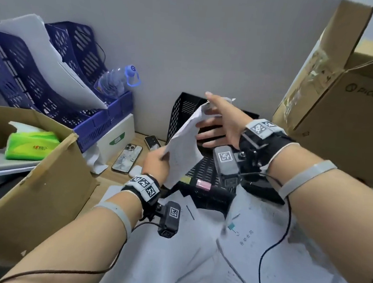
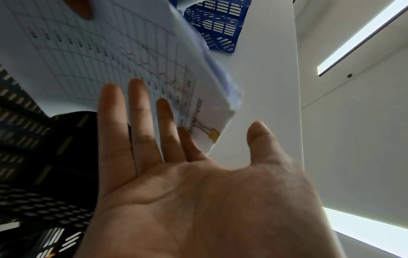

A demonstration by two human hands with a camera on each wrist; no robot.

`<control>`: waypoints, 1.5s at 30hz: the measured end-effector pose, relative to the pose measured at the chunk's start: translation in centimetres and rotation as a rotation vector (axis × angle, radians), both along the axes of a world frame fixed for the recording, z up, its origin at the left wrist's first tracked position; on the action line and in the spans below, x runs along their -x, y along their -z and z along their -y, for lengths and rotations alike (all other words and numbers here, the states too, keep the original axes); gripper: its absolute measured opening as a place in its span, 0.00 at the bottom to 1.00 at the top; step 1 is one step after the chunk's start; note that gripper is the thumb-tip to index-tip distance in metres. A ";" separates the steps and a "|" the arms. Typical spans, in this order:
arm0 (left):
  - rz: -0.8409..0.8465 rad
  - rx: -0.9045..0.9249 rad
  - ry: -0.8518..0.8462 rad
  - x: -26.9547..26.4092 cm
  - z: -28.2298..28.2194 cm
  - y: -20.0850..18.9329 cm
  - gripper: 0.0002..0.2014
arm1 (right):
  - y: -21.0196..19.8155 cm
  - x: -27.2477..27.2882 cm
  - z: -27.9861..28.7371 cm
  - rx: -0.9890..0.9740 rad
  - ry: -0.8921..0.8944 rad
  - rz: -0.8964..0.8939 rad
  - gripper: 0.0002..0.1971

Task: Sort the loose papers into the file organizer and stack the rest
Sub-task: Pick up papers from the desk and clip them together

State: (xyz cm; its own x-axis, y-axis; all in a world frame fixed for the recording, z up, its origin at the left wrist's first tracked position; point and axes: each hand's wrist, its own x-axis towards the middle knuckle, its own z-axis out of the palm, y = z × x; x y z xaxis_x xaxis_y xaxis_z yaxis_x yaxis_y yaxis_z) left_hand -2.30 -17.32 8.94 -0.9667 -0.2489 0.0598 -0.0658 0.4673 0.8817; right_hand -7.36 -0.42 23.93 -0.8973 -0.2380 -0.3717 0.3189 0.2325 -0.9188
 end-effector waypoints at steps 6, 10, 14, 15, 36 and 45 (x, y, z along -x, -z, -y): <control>0.020 -0.211 0.078 3.8 -3.3 2.7 0.24 | 0.0 3.8 -0.3 -0.281 -0.046 -0.133 0.17; 0.216 -0.213 0.143 6.8 -4.2 6.2 0.32 | 2.1 5.9 -1.3 -0.271 -0.049 -0.181 0.21; 0.229 -0.139 0.144 7.4 -5.1 5.2 0.29 | 4.5 7.4 -1.8 -0.243 -0.026 -0.168 0.25; 0.233 -0.123 0.129 7.4 -5.2 5.1 0.27 | 5.0 7.5 -1.9 -0.269 -0.044 -0.158 0.25; 0.763 -0.285 0.272 1.6 -13.0 8.4 0.19 | 13.0 -2.7 -11.1 -0.175 0.048 0.196 0.15; 0.850 0.100 0.533 -3.4 -18.4 14.1 0.09 | 22.2 -11.1 -23.2 -0.385 0.306 0.444 0.14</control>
